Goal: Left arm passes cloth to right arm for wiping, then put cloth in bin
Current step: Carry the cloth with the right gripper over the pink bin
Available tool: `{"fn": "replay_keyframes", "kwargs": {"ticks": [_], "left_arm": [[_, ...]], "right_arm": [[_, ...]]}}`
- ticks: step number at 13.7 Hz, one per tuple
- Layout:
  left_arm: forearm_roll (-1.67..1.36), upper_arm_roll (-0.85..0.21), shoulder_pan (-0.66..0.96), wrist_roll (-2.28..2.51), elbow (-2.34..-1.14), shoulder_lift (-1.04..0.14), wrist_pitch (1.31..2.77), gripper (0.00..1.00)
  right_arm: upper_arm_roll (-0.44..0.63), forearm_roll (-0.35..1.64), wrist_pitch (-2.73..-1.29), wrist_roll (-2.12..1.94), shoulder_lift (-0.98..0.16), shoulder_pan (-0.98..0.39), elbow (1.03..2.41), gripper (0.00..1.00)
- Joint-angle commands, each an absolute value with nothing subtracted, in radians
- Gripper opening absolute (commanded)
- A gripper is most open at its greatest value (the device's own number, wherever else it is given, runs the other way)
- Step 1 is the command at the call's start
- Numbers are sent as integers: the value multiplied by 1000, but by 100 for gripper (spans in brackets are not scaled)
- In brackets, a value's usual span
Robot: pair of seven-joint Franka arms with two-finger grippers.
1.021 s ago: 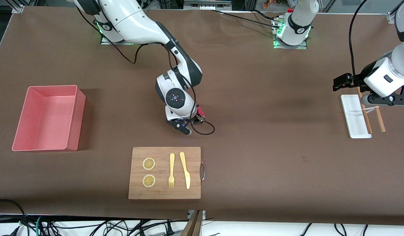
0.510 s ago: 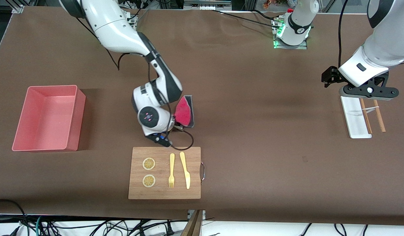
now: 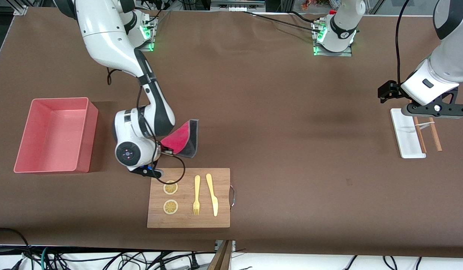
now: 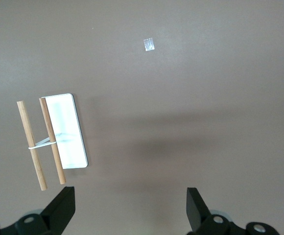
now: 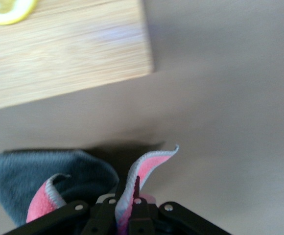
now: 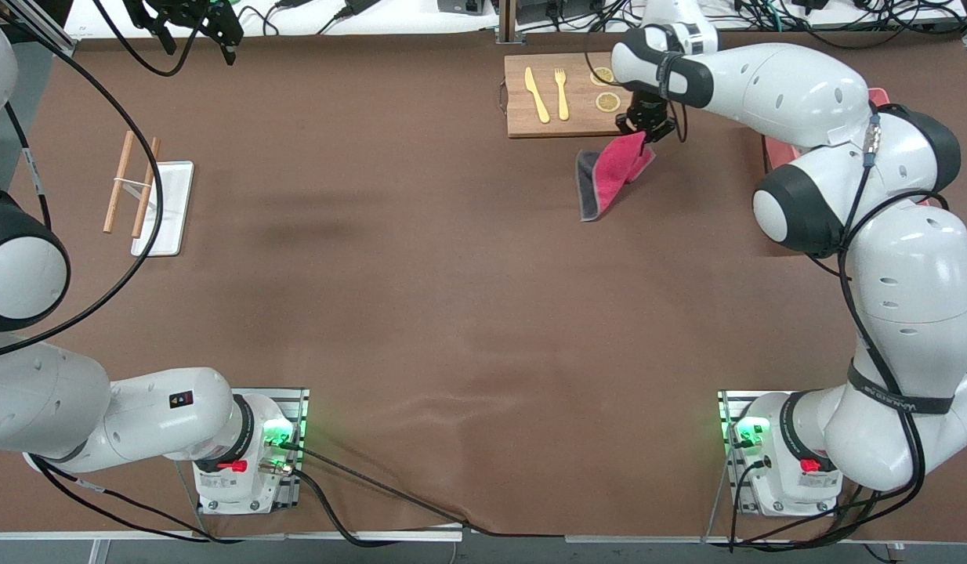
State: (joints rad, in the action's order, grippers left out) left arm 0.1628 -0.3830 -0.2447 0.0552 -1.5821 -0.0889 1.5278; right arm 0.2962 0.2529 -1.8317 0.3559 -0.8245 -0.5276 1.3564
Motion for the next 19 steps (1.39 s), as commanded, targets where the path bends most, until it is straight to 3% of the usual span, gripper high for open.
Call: {"fn": "replay_keyframes", "kwargs": {"ticks": [1, 6, 11, 15, 19], "left_arm": [[153, -390, -259, 57, -1554, -104, 1516, 100], [153, -390, -261, 57, -1554, -106, 1516, 100], [140, -390, -261, 71, -1552, -106, 1516, 100], [130, -388, -262, 71, -1551, -106, 1516, 100], [120, -388, -265, 71, -1545, -106, 1516, 100]], "right_arm": [[366, 247, -1754, 223, -784, -534, 1370, 0], [478, 249, -1596, 82, -666, -534, 1364, 0], [731, 249, -1376, -260, -589, -526, 1347, 0], [883, 241, -1341, -544, -594, -491, 1333, 0], [884, 238, -1385, -716, -649, -379, 1335, 0]]}}
